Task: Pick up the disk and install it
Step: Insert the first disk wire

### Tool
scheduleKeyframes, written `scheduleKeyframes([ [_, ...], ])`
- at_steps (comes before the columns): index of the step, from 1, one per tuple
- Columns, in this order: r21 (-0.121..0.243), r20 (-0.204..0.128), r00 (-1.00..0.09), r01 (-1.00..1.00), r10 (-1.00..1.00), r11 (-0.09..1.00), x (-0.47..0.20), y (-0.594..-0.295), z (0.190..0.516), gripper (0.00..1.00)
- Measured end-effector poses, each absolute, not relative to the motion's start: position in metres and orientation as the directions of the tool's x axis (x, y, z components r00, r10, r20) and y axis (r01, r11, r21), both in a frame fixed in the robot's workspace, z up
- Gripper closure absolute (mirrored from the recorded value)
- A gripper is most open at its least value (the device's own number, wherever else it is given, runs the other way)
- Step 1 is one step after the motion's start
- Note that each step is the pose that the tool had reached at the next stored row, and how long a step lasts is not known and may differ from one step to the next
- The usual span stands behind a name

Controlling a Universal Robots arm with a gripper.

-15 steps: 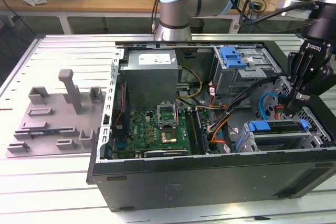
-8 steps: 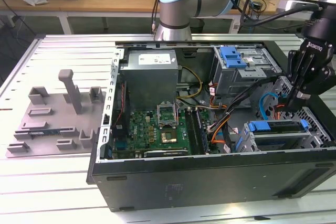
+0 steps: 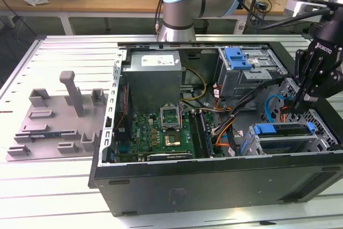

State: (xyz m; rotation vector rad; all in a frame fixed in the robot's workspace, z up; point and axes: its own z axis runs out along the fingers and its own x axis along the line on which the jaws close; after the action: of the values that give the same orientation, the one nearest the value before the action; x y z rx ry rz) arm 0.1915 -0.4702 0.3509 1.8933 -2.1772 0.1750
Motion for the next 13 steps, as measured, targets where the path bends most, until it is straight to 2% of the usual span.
scheduleKeyframes([
  [9,0.074,0.197,-0.118,-0.988,-0.973,0.135,0.186,-0.485,0.352,0.83],
  [13,0.074,0.18,-0.116,-0.989,-0.977,0.131,0.185,-0.49,0.352,0.83],
])
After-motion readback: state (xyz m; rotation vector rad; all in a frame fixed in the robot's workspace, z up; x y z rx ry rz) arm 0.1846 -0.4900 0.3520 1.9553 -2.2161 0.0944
